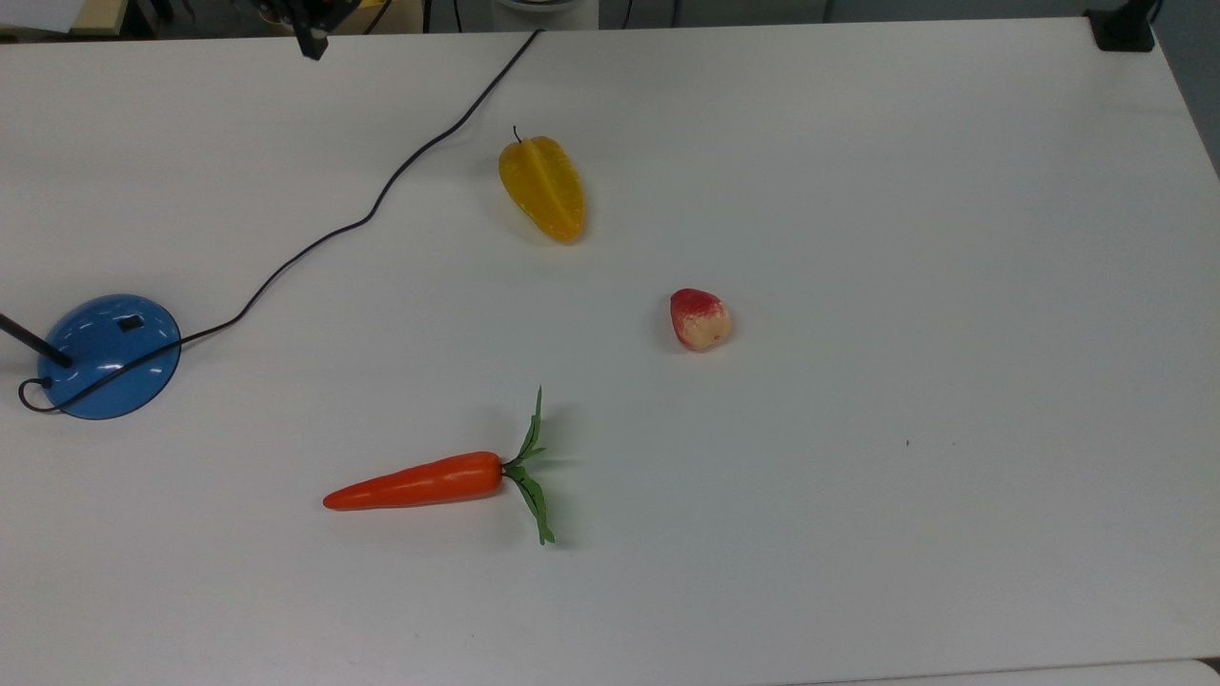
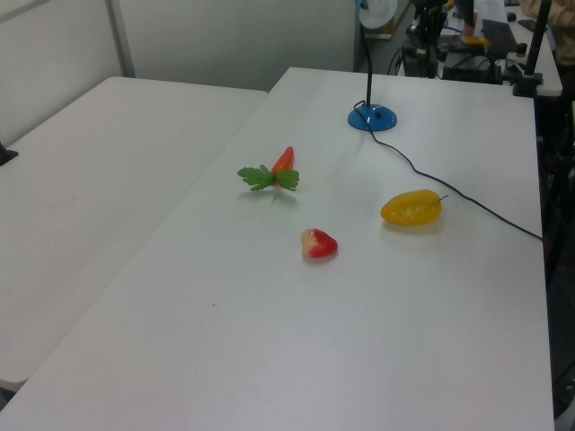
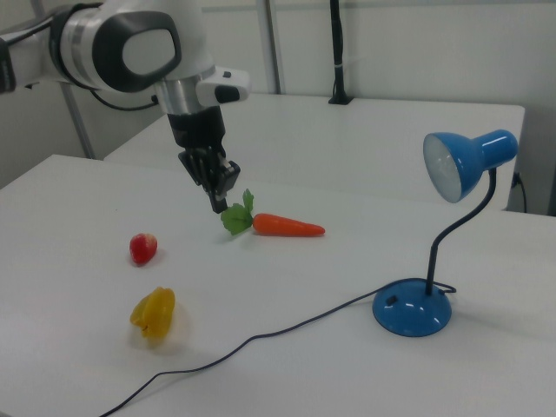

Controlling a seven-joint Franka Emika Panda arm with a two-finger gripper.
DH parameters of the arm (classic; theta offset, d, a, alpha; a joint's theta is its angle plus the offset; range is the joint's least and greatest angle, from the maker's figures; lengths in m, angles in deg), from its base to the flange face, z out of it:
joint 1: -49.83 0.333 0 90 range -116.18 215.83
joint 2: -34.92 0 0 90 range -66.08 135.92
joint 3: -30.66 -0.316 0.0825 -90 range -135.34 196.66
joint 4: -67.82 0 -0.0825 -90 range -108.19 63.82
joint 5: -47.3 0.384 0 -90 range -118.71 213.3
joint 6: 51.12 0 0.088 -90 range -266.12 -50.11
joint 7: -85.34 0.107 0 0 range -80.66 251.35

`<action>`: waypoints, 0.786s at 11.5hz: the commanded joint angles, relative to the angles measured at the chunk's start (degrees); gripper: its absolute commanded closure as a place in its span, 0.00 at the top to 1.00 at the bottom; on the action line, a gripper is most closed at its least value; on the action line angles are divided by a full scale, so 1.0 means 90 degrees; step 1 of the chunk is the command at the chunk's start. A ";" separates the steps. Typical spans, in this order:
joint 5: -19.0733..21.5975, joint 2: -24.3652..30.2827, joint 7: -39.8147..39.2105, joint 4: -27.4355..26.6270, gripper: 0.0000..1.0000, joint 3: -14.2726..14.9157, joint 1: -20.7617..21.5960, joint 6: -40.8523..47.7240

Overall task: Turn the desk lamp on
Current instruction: 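Move the gripper toward the blue lamp base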

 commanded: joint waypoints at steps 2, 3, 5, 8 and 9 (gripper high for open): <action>-0.0012 0.0195 0.0343 -0.0801 0.00 -0.0002 -0.0324 -0.1247; -0.0012 0.0205 0.0362 -0.1035 0.00 -0.0002 -0.0383 -0.1597; -0.0080 0.0321 0.0731 -0.1611 0.00 0.0008 -0.0403 -0.2426; -0.0100 0.0341 0.1006 -0.1701 0.00 -0.0002 -0.0666 -0.2869; -0.0110 0.0312 0.1113 -0.1701 0.00 0.0008 -0.0744 -0.3073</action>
